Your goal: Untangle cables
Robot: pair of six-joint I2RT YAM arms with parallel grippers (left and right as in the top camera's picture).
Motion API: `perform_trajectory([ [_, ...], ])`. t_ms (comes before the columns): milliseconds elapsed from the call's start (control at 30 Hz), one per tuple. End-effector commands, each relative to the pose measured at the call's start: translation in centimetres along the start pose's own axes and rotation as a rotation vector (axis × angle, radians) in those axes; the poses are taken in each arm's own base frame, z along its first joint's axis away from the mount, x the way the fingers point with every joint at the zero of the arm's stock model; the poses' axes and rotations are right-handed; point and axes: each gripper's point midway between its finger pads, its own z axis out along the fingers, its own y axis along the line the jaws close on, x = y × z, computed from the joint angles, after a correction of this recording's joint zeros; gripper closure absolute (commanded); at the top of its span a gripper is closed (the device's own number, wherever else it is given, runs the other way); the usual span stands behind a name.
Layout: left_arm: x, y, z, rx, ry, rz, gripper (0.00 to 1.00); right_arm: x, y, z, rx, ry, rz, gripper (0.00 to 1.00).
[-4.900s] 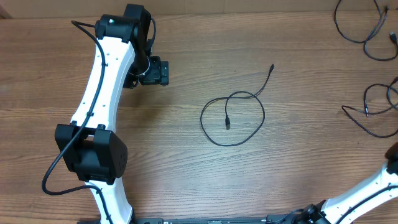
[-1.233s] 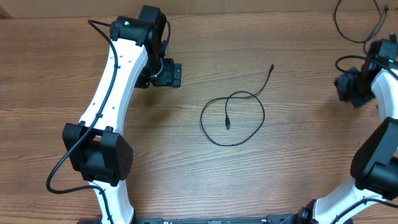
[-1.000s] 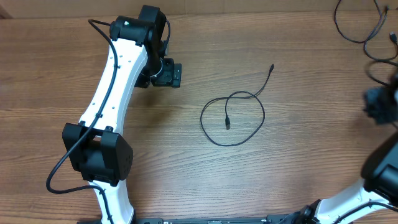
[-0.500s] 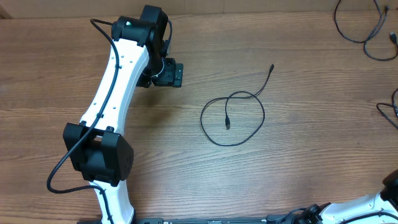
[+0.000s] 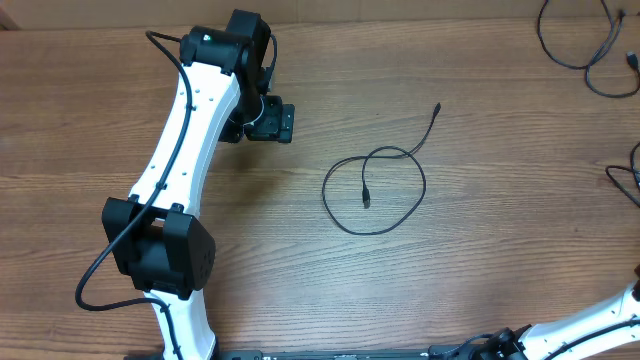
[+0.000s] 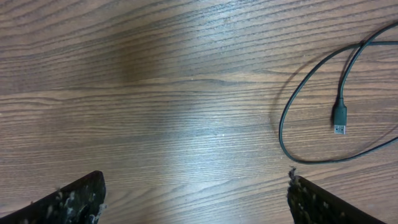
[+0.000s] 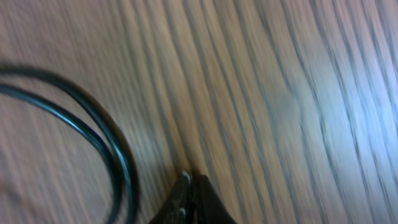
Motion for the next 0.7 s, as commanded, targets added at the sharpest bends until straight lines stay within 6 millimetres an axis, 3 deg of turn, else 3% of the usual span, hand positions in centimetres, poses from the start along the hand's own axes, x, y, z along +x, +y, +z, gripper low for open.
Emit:
perform_trajectory([
  [0, 0.1, -0.1, 0.5, -0.003, 0.015, 0.026, 0.07, -0.9, 0.4, 0.7, -0.005, -0.034, -0.058, 0.96],
  [133, 0.3, -0.1, 0.5, -0.004, 0.023, 0.025, 0.07, 0.1, 2.6, 0.7, -0.08, -0.016, -0.076, 0.96],
  [500, 0.4, -0.1, 0.5, -0.004, 0.024, 0.025, 0.07, 5.7, 10.5, -1.6, -0.247, -0.055, -0.225, 0.96],
  [667, 0.8, 0.0, 0.5, -0.008, 0.041, 0.024, 0.07, 5.9, 11.1, -2.0, -0.236, -0.106, -0.251, 0.96],
])
